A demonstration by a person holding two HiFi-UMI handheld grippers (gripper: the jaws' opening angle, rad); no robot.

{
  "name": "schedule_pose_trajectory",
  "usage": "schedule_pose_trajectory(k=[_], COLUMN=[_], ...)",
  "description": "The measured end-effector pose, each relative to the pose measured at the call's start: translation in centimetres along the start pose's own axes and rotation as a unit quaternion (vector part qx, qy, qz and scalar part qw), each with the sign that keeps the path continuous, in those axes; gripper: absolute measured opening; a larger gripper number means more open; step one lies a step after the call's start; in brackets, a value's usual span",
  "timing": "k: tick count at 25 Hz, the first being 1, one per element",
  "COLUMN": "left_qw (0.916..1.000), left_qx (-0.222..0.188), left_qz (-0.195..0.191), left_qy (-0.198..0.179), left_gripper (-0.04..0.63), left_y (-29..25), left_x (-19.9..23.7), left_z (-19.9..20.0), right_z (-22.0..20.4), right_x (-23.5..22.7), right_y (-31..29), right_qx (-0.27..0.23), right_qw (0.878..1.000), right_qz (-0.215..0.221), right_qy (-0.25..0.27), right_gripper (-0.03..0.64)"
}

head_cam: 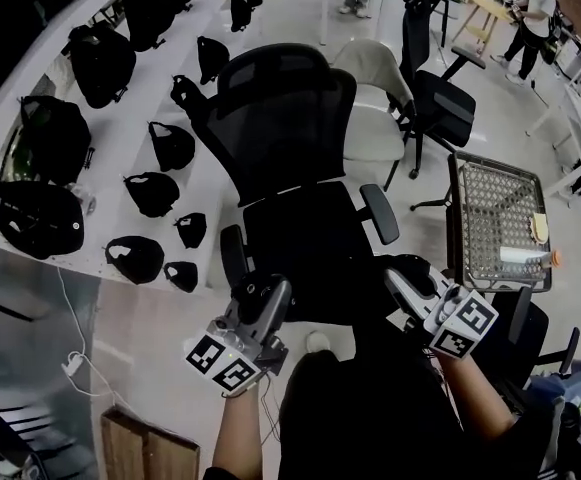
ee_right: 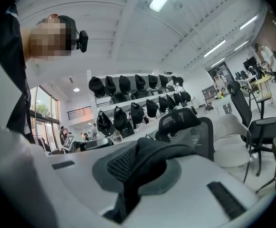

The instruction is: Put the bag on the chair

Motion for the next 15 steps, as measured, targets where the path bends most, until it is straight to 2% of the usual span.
schedule_pose_trajectory(k=[7,11,15], left_qw=[0.9997,0.9992,0.9986], left_qx=[-0.001,0.013,-0.003], left_qz=[0.023,0.034,0.052], left_qy=[0.002,-0.015,-0.011], left_gripper=[0.028,0.028,0.028], left_y=[-3.0,-5.9,-8.3], left_x=[0.9,1.8,3.7], left_z=[-0.2,-0.3,0.3], right_z=[1.5,2.3,3.4], right_x=[-4.2,-7.0,-9.9], right_y=[-1.5,-3.1,-4.9], right_qx=[0.0,0.006,0.012], right_qw=[1.0,0.999,0.998], right_qz=[0.021,0.041,0.055], right_qy=[0.001,-0.008,-0.001], right_gripper=[0.015,0.015,0.015])
Point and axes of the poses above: the fingertips, and each gripper's own axes: y backward along the fingers, x to its left, z out of its top, the point moved 2 cm from there along y, backward along the fingers, and after that the axes turned 1 degree about -z, right-handed, at the moved point
